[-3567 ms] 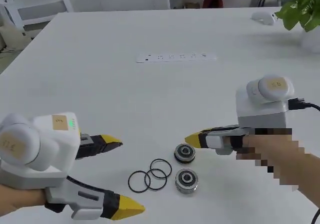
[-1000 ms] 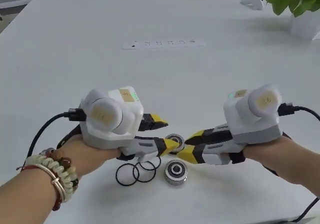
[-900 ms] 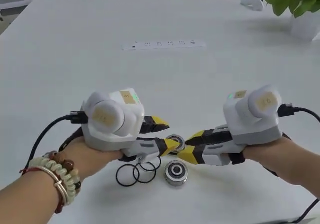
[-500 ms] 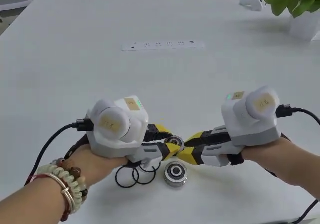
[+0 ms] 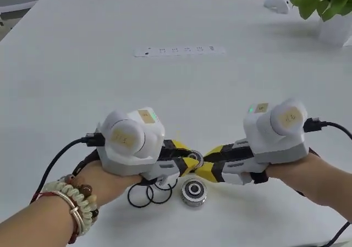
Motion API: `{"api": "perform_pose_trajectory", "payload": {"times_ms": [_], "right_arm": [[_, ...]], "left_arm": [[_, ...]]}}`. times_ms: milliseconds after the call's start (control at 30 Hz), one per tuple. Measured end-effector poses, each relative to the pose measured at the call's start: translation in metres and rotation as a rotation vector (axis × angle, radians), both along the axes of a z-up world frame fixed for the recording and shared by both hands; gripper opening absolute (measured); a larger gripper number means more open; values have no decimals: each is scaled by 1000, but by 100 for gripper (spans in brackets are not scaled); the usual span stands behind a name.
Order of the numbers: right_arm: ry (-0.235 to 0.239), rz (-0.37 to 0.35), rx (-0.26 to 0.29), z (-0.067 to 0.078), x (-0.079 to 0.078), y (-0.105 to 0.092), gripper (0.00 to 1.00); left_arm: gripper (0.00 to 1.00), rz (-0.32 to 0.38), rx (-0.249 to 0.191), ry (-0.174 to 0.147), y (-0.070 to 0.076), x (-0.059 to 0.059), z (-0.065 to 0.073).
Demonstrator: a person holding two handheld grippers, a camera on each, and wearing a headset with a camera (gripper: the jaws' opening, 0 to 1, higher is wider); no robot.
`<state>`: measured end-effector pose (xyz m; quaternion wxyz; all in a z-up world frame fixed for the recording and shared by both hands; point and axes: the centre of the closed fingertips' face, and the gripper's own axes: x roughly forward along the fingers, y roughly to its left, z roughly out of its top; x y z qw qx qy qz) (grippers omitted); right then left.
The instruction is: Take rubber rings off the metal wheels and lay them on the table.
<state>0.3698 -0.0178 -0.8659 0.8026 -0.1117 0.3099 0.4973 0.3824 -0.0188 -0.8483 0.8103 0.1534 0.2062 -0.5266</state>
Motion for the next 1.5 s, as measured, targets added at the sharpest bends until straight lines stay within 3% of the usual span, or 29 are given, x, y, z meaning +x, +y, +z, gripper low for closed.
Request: {"api": "perform_pose_trajectory", "payload": {"times_ms": [167, 533, 667, 700, 1333, 1500], "right_arm": [[-14, 17, -12, 1, -1, -2, 10], [-23, 12, -29, 1, -1, -1, 11], [-55, -5, 17, 9, 5, 6, 26], [-63, 13, -23, 7, 5, 4, 25], [-93, 62, -64, 3, 3, 2, 18], [-108, 79, -91, 1, 2, -1, 13]], "left_arm": [[15, 11, -6, 4, 1, 1, 0], [15, 16, -11, 6, 1, 0, 1], [15, 14, -11, 5, 2, -1, 1], [15, 13, -12, 4, 2, -1, 1], [14, 18, -13, 9, 2, 0, 1], [15, 29, -24, 24, 1, 0, 1]]}}
